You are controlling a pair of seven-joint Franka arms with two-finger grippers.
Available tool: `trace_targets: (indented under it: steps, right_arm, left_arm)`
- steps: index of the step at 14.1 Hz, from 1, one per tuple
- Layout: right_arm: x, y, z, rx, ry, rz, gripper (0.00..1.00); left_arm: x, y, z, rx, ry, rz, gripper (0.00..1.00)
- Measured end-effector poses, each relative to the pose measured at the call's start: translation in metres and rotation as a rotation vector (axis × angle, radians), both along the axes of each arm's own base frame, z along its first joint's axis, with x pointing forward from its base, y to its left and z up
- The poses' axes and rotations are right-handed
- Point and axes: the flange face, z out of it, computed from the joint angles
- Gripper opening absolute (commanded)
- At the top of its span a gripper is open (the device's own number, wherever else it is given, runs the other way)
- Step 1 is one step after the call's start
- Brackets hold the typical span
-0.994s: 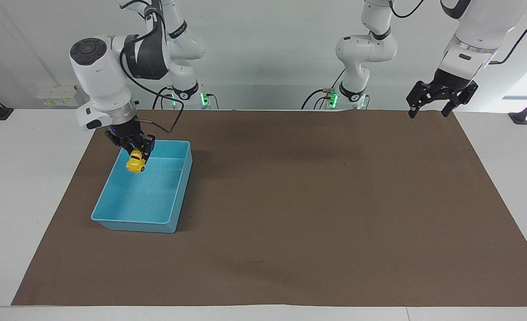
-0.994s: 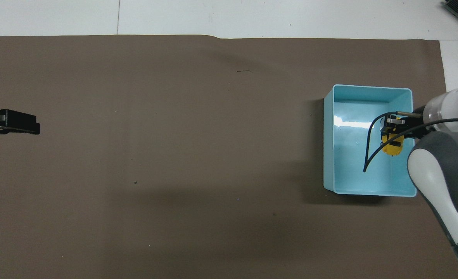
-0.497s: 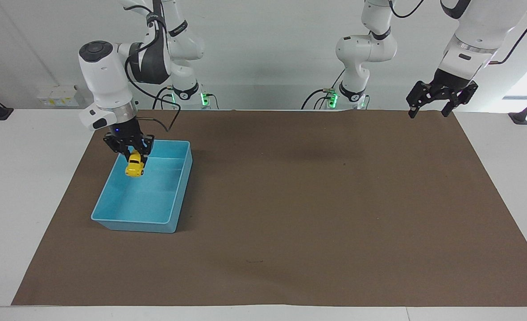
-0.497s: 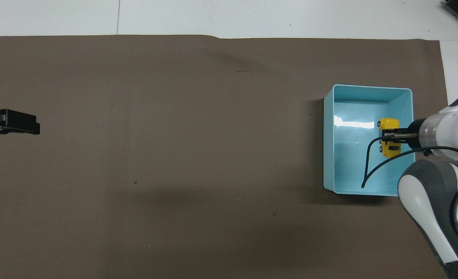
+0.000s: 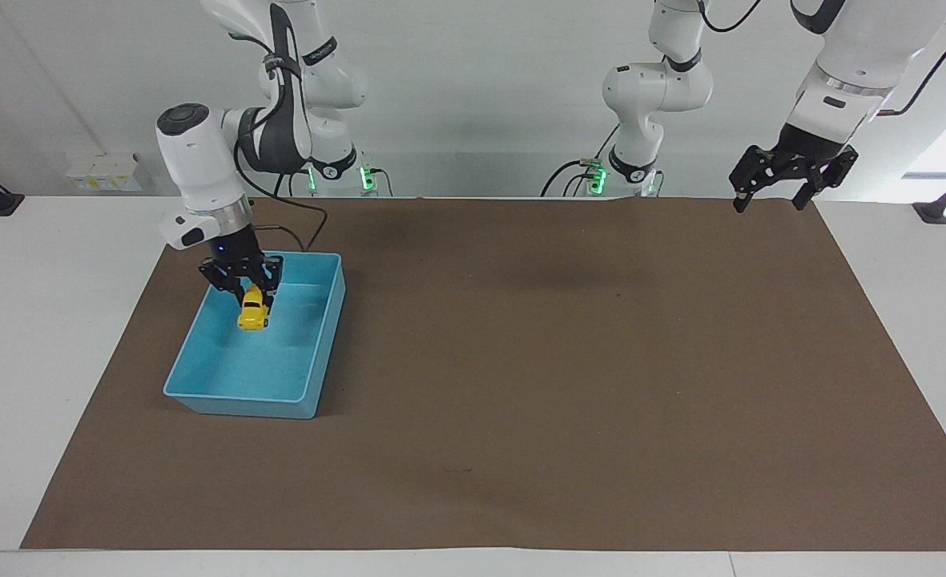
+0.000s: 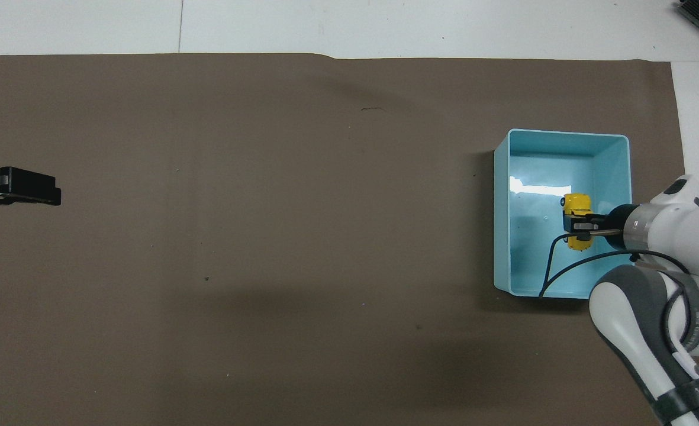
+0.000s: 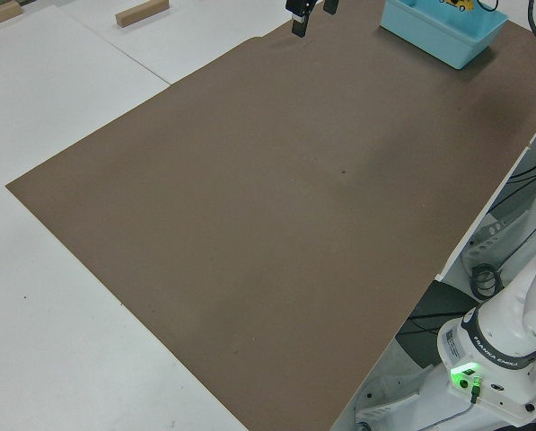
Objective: Wind up and store yellow beetle car
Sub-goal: 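Lower the car into the blue box and open the right gripper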
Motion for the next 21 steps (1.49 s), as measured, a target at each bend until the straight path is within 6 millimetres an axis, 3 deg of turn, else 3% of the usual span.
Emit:
trace_targets:
  steps: [10, 11, 13, 18, 21]
  right_arm:
    - [-0.013, -0.001, -0.095, -0.008, -0.026, -0.003, 0.0]
    - [-0.013, -0.001, -0.099, -0.008, -0.027, -0.002, 0.04]
    - [-0.012, 0.0, -0.098, -0.009, -0.031, -0.001, 1.0]
    - [-0.005, 0.007, -0.087, -0.007, -0.032, 0.014, 1.0]
    - [0.014, 0.007, -0.051, 0.002, 0.004, 0.02, 1.0]
  left_arm:
    - [0.0, 0.0, 0.0, 0.0, 0.0, 0.0, 1.0]
    - [0.0, 0.0, 0.0, 0.0, 0.0, 0.0, 1.0]
    - [0.0, 0.0, 0.0, 0.0, 0.0, 0.0, 1.0]
    - [0.0, 0.0, 0.0, 0.0, 0.0, 0.0, 1.0]
    - [0.0, 0.0, 0.0, 0.0, 0.0, 0.0, 1.0]
